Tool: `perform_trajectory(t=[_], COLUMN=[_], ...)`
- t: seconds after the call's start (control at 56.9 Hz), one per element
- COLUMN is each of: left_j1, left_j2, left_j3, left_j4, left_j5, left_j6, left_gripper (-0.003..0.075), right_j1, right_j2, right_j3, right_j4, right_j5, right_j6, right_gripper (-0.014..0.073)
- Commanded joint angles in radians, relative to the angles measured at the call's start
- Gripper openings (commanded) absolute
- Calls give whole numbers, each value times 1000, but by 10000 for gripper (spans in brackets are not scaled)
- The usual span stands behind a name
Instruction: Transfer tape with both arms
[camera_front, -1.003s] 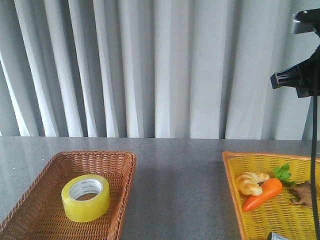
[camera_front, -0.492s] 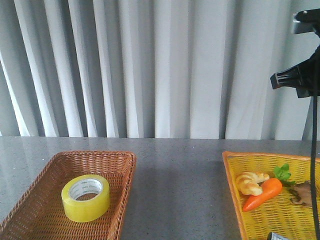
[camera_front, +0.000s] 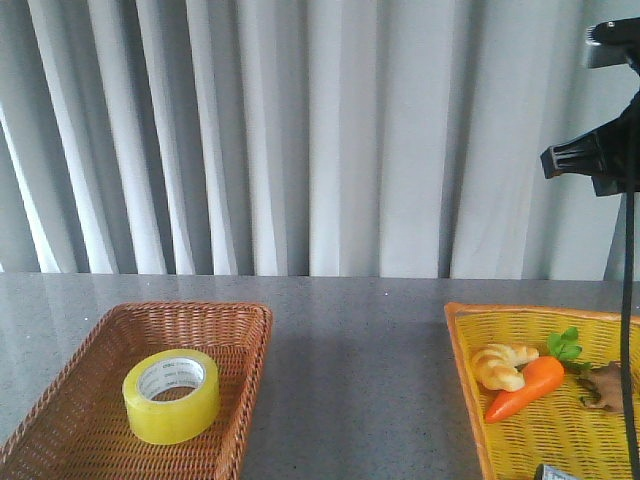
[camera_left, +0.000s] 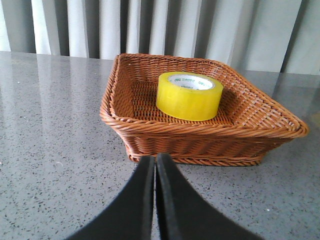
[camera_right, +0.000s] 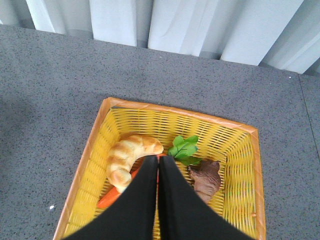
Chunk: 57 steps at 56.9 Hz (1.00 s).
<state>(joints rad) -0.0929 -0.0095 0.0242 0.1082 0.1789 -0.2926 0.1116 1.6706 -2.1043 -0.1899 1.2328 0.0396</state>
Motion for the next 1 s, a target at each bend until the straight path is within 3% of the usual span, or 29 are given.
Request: perform_trajectory(t=[0.0, 0.141, 0.246, 0.686, 0.809, 0.985], left_j1=[4, 4, 4, 4, 4, 4], left_j2=[-18, -18, -18, -18, -18, -18], left_j3=[-7, -7, -7, -7, -7, -7], left_j4=[-9, -9, -9, -9, -9, -9], left_j5=[-76, -76, -76, -76, -76, -76], left_j6=[-4, -4, -4, -4, -4, -4], left_gripper=[-6, -6, -6, -6, -6, -6], right_j1=[-5, -5, -5, -5, -5, -5], right_j2=[-44, -129, -273, -1066, -1264, -1470], right_j3=[-27, 40, 209, 1335, 1621, 1895], right_j4=[-11, -8, 6, 87, 87, 87], right_j5=[-56, -72, -171, -1056, -1177, -1268], right_j6=[-1, -1, -2, 81, 81, 81], right_gripper=[-7, -7, -7, -7, -7, -7])
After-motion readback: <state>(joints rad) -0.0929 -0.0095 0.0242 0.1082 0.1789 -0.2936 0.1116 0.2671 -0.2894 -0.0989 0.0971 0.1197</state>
